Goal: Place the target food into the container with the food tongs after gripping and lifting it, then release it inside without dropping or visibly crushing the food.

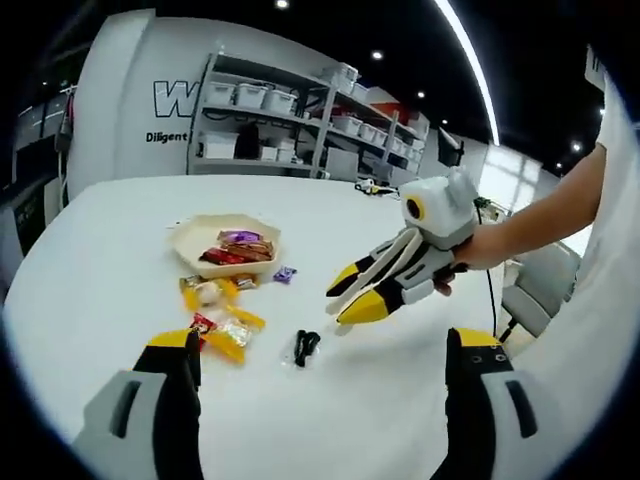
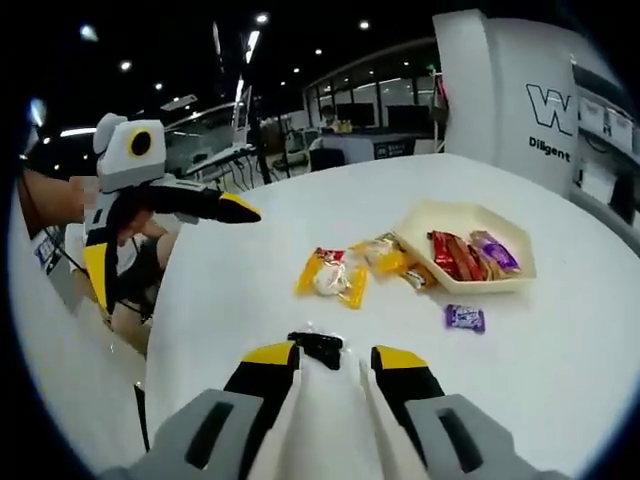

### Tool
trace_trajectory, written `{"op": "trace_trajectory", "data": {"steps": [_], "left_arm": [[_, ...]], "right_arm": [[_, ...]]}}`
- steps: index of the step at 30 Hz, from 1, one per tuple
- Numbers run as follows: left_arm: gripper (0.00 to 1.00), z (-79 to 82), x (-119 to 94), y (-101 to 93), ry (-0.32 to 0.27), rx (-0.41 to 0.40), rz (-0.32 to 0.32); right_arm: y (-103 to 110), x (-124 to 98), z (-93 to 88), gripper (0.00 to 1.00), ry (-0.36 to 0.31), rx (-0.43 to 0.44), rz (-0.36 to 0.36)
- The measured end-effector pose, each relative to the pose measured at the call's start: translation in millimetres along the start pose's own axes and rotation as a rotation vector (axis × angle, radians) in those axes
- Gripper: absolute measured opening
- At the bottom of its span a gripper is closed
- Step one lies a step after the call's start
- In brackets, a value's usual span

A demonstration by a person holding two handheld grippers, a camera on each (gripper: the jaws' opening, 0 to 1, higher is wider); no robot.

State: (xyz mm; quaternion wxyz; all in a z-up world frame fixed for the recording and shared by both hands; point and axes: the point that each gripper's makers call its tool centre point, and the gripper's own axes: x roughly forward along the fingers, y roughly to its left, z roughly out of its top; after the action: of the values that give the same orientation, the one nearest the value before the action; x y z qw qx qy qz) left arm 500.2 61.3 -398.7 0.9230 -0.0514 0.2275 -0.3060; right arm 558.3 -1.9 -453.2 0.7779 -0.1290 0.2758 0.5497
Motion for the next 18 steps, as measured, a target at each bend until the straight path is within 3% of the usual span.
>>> {"op": "trace_trajectory", "data": {"steps": [5, 15, 18], "left_arm": [[0.99, -2.8, -7, 5.5, 0.003, -0.004, 0.022], [0.99, -3.2, -17, 9.8, -0.016, -0.035, 0.055], [0.99, -4.6, -20, 10.1, -0.018, -0.038, 0.060]], "right_arm": [[6, 10, 4.3, 0.24, 0.018, -0.060, 0.026], [22, 33, 3.2, 0.24, 0.087, -0.278, 0.083], [22, 37, 2.4, 0.25, 0.097, -0.270, 0.083]]}}
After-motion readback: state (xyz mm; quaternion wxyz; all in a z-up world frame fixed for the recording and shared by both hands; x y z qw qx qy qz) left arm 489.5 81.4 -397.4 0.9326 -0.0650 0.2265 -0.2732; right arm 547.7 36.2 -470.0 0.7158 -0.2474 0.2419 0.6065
